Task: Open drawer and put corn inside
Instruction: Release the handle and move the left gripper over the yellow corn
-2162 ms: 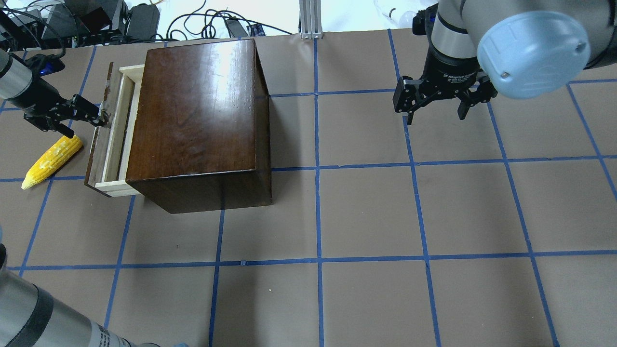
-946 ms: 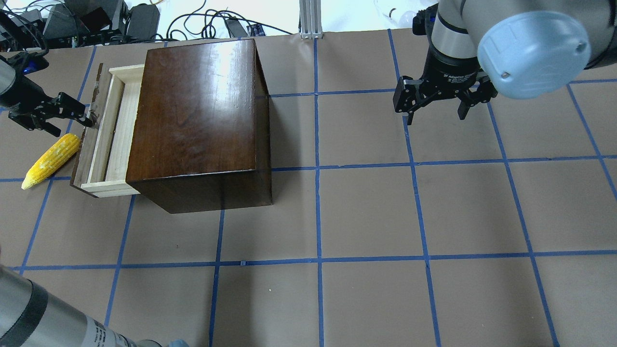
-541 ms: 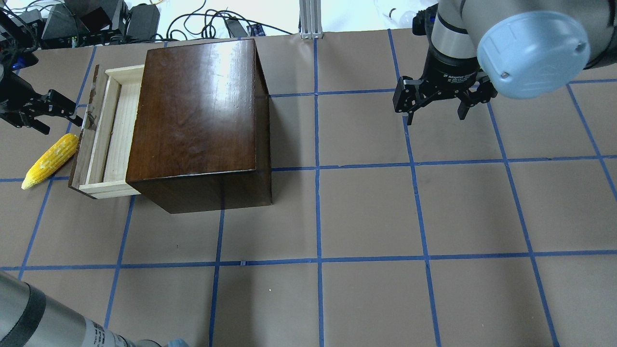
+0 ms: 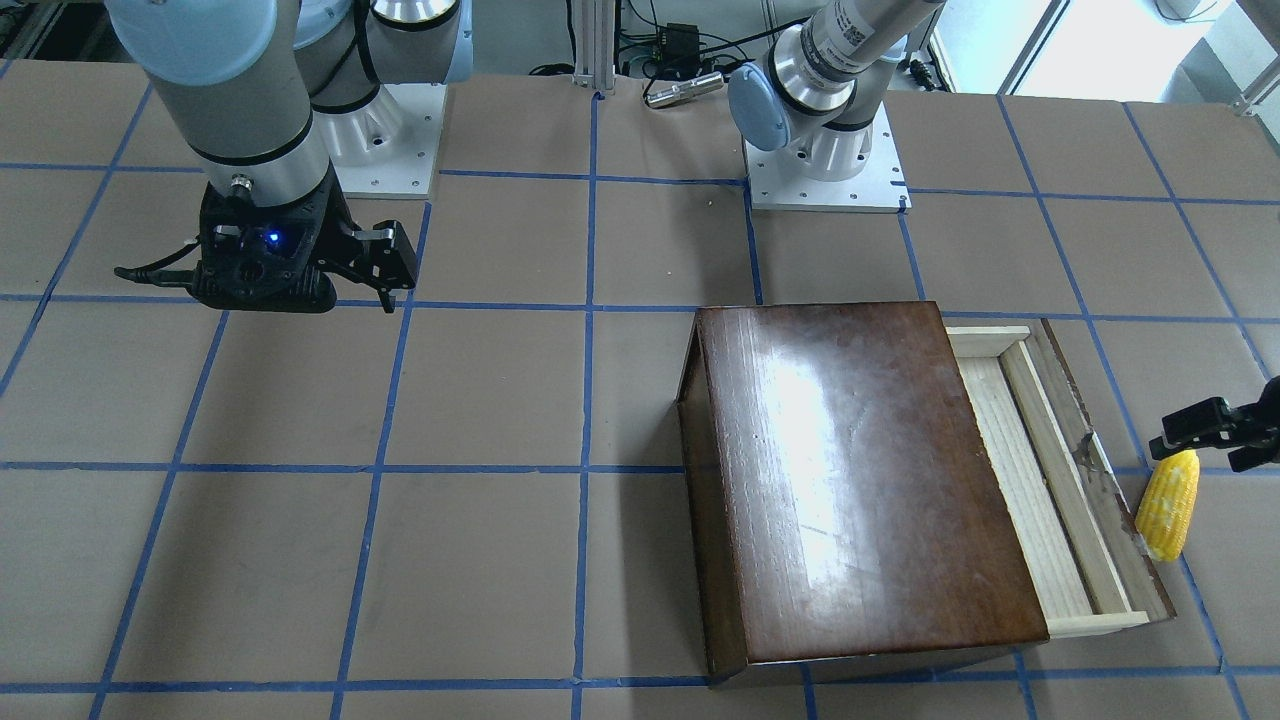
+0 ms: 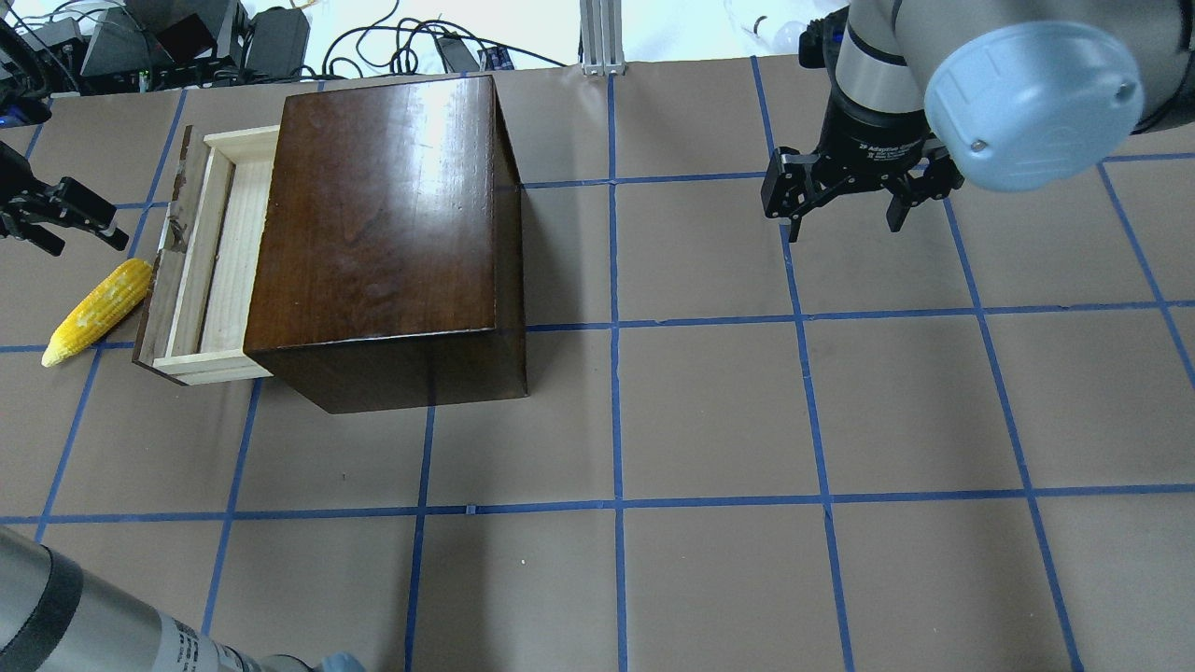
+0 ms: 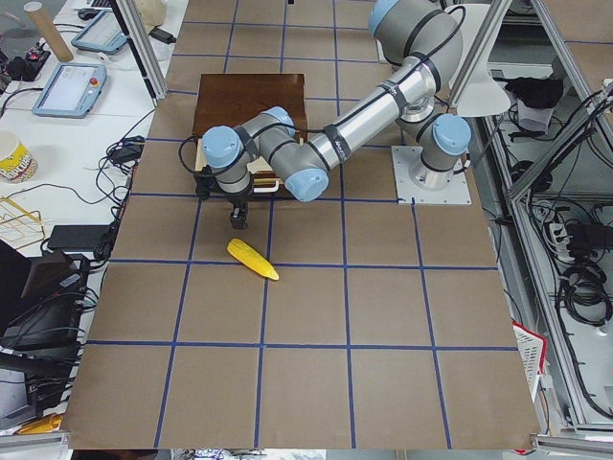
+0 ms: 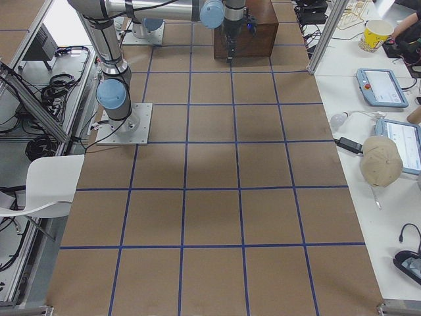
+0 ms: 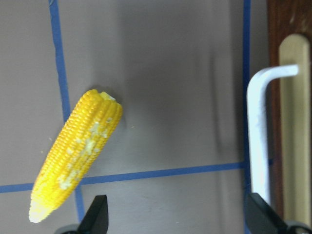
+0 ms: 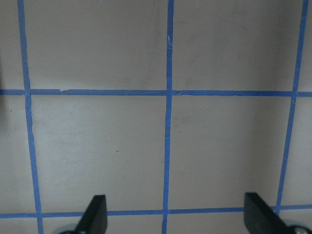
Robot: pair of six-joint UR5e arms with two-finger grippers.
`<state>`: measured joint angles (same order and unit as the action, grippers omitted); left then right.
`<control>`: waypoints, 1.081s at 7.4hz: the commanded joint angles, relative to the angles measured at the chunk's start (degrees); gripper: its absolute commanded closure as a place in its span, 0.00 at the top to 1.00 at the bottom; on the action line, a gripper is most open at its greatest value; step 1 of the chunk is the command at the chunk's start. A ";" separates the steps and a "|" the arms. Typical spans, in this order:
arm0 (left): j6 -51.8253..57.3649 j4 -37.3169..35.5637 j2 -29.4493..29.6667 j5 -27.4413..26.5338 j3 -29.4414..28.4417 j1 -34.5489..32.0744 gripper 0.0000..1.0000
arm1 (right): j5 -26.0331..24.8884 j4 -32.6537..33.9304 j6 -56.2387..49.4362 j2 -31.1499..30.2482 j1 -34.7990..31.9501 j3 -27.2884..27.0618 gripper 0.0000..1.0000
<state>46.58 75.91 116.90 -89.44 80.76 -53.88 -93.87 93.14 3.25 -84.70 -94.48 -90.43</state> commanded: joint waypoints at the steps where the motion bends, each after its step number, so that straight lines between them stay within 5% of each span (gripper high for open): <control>1: 7.19 -3.13 2.80 -3.88 0.10 0.52 1.00 | 0.00 -0.06 0.00 -0.03 0.00 -0.01 1.00; 8: 9.23 -13.50 11.60 -4.43 0.45 3.87 1.00 | 0.00 -0.06 0.00 -0.03 0.00 -0.01 1.00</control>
<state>56.05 63.31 127.71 -93.84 81.24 -50.10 -93.87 93.14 3.25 -84.67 -94.48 -90.42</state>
